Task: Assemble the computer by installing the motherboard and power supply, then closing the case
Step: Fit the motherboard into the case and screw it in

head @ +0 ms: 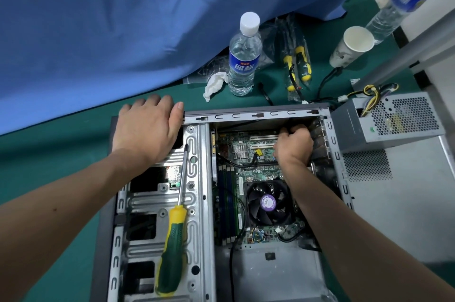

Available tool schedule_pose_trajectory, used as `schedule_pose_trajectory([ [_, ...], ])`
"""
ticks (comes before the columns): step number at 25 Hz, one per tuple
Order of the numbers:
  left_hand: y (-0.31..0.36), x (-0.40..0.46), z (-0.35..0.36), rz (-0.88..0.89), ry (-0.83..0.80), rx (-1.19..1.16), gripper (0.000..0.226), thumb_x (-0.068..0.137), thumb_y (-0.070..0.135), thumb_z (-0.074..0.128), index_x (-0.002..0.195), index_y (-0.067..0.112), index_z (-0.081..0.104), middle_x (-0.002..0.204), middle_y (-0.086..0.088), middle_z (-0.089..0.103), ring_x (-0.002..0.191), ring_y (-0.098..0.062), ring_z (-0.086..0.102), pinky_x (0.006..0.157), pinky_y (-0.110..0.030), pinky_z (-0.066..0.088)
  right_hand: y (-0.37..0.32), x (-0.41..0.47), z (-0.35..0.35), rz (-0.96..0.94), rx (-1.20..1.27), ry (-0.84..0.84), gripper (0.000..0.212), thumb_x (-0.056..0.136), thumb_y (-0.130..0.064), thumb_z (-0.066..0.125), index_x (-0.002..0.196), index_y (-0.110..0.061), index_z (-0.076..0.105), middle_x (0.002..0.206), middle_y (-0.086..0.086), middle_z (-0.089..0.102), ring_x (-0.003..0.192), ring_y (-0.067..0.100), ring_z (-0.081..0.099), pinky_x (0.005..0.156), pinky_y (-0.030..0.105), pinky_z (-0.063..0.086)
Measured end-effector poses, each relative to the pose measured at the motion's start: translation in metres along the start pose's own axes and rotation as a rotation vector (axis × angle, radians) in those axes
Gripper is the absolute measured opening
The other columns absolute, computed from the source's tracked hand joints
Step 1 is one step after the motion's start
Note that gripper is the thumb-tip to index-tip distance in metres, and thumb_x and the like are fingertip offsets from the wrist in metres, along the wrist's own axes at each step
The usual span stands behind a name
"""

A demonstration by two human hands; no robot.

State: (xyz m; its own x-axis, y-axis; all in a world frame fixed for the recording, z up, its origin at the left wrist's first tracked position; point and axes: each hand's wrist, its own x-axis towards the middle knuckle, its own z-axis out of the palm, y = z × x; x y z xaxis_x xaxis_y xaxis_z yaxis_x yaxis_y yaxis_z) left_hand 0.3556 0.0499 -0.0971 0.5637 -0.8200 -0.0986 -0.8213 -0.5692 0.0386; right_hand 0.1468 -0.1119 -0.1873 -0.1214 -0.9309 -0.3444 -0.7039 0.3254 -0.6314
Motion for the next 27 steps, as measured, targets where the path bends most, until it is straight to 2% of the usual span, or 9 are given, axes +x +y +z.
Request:
schedule_pose_trajectory([
  [7, 0.000, -0.001, 0.000, -0.005, -0.020, 0.002, 0.059, 0.099, 0.051, 0.009, 0.096, 0.013, 0.055, 0.097, -0.014, 0.063, 0.090, -0.039, 0.059, 0.082, -0.049, 0.043, 0.001, 0.007, 0.004, 0.067, 0.025, -0.055, 0.013, 0.092, -0.015, 0.061, 0.097, -0.004, 0.065, 0.096, 0.017, 0.073, 0.087, 0.038, 0.071, 0.079, 0.052, 0.059],
  [13, -0.002, 0.000, 0.001, 0.004, -0.008, 0.003, 0.054, 0.102, 0.048, 0.014, 0.097, 0.013, 0.055, 0.097, -0.015, 0.063, 0.090, -0.039, 0.059, 0.081, -0.048, 0.042, 0.004, 0.007, 0.003, 0.058, 0.040, -0.029, 0.005, 0.094, -0.018, 0.062, 0.091, -0.013, 0.063, 0.092, 0.018, 0.073, 0.083, 0.037, 0.071, 0.077, 0.053, 0.058],
  [17, -0.002, -0.001, 0.002, 0.013, -0.002, -0.003, 0.058, 0.101, 0.050, 0.010, 0.096, 0.013, 0.055, 0.096, -0.015, 0.063, 0.089, -0.039, 0.058, 0.080, -0.048, 0.042, 0.003, 0.011, 0.003, 0.085, 0.002, -0.029, 0.011, 0.095, -0.014, 0.061, 0.086, -0.009, 0.061, 0.080, 0.016, 0.072, 0.059, 0.031, 0.071, 0.065, 0.049, 0.061],
  [19, -0.001, -0.001, 0.002, 0.016, -0.011, -0.012, 0.056, 0.102, 0.048, 0.012, 0.097, 0.013, 0.055, 0.097, -0.015, 0.063, 0.090, -0.038, 0.058, 0.081, -0.048, 0.041, -0.002, 0.012, -0.001, 0.125, -0.036, -0.065, 0.010, 0.096, -0.011, 0.061, 0.088, -0.005, 0.061, 0.086, 0.017, 0.072, 0.063, 0.029, 0.072, 0.066, 0.046, 0.062],
  [21, -0.003, -0.002, 0.001, 0.015, -0.015, -0.019, 0.054, 0.102, 0.048, 0.014, 0.099, 0.013, 0.056, 0.098, -0.015, 0.063, 0.091, -0.038, 0.058, 0.082, -0.048, 0.041, -0.010, 0.002, -0.007, 0.135, -0.103, -0.161, 0.012, 0.097, -0.012, 0.060, 0.102, -0.001, 0.061, 0.091, 0.015, 0.071, 0.069, 0.026, 0.072, 0.068, 0.039, 0.062],
  [23, -0.003, -0.003, 0.000, 0.019, -0.008, -0.026, 0.055, 0.101, 0.048, 0.014, 0.099, 0.013, 0.056, 0.100, -0.015, 0.063, 0.093, -0.038, 0.058, 0.083, -0.048, 0.041, -0.014, -0.022, -0.018, 0.098, -0.154, -0.284, 0.029, 0.097, -0.013, 0.060, 0.122, -0.001, 0.053, 0.091, 0.012, 0.066, 0.069, 0.019, 0.069, 0.063, 0.025, 0.059],
  [25, -0.003, -0.003, 0.001, 0.026, 0.000, -0.027, 0.055, 0.101, 0.049, 0.014, 0.100, 0.013, 0.056, 0.101, -0.015, 0.063, 0.094, -0.038, 0.058, 0.084, -0.048, 0.041, -0.013, -0.055, -0.036, -0.033, -0.221, -0.403, 0.042, 0.097, -0.013, 0.060, 0.134, -0.004, 0.045, 0.086, 0.005, 0.060, 0.064, 0.012, 0.060, 0.050, 0.014, 0.050],
  [26, -0.003, -0.003, 0.001, 0.026, -0.003, -0.031, 0.056, 0.101, 0.049, 0.013, 0.100, 0.013, 0.056, 0.102, -0.015, 0.063, 0.095, -0.038, 0.058, 0.085, -0.049, 0.041, -0.010, -0.070, -0.046, -0.137, -0.276, -0.446, 0.041, 0.097, -0.013, 0.059, 0.135, -0.005, 0.046, 0.084, 0.002, 0.058, 0.065, 0.012, 0.058, 0.050, 0.014, 0.048],
  [27, -0.003, -0.003, 0.000, 0.024, -0.009, -0.036, 0.056, 0.101, 0.049, 0.013, 0.101, 0.013, 0.056, 0.103, -0.015, 0.063, 0.096, -0.038, 0.058, 0.085, -0.049, 0.041, -0.009, -0.083, -0.057, -0.257, -0.338, -0.459, 0.036, 0.098, -0.014, 0.057, 0.133, -0.007, 0.051, 0.087, 0.000, 0.058, 0.072, 0.013, 0.058, 0.060, 0.019, 0.053],
])
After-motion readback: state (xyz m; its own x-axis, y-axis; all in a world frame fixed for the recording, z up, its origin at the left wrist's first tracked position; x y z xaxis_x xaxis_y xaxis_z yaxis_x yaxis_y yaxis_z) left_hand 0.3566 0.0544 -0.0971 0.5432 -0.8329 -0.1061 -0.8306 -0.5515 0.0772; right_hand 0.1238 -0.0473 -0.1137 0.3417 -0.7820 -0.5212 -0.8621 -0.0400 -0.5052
